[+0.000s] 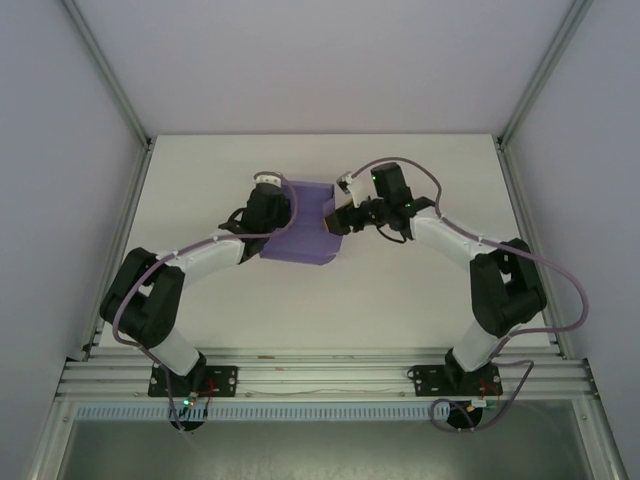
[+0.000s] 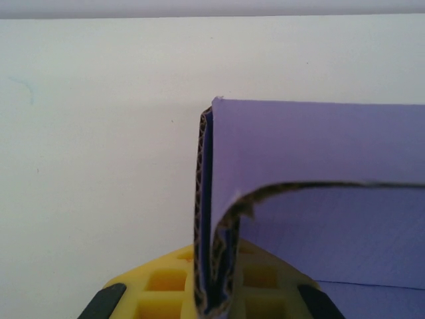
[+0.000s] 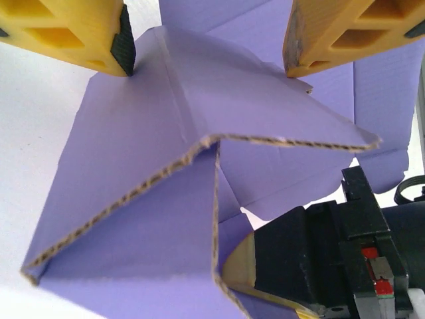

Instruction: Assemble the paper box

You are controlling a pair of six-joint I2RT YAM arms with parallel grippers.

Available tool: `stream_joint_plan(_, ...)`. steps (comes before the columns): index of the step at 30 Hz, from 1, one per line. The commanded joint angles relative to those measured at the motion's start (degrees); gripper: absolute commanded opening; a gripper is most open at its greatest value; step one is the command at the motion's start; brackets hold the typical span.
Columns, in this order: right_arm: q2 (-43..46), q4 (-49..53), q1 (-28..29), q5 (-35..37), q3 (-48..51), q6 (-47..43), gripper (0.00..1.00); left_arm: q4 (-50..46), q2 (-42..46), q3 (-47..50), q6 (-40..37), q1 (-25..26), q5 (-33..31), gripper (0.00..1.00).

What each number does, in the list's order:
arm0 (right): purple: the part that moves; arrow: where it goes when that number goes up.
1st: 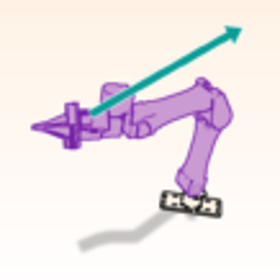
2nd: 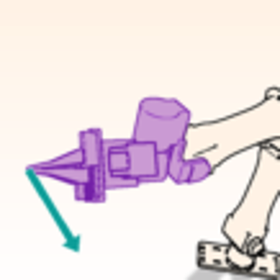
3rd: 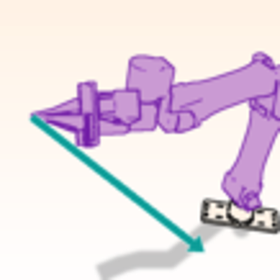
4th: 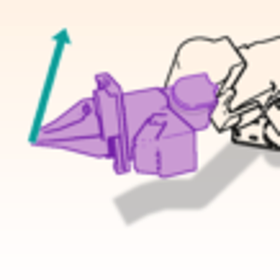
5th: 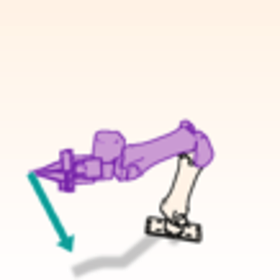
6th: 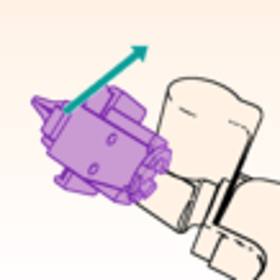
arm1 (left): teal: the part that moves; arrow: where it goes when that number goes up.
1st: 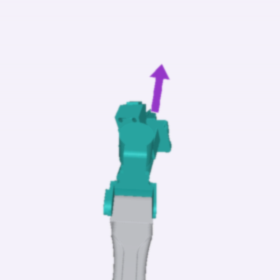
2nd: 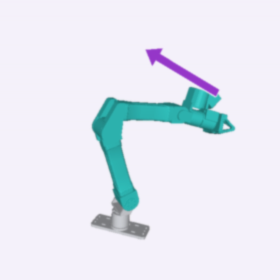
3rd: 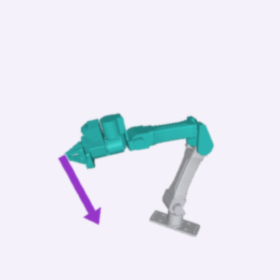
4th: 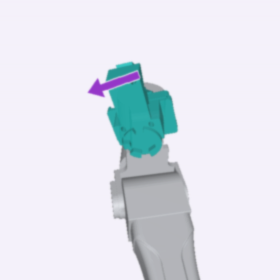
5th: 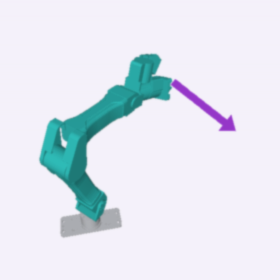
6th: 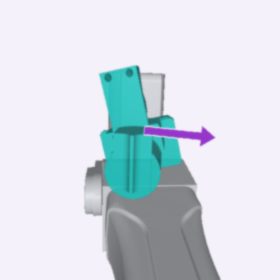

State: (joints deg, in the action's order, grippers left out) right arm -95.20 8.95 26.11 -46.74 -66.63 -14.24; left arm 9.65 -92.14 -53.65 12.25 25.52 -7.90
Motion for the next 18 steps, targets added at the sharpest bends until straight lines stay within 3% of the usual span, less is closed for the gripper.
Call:
stream_joint_plan(1,1.34,3.26,0.39,1.23,-1.84,-2.32,0.59,0.55,1.27,-0.43,-1.99,0.45,2.39,0.0)
stream_joint_plan(12,-2.17,-9.72,3.69,26.15,-1.92,6.22,0.54,5.28,3.65,2.15,-2.59,0.77,8.98,0.0)
stream_joint_plan(18,-7.06,-17.08,7.37,41.77,-2.75,10.41,0.18,5.28,2.43,1.08,-1.47,1.24,7.32,0.0)
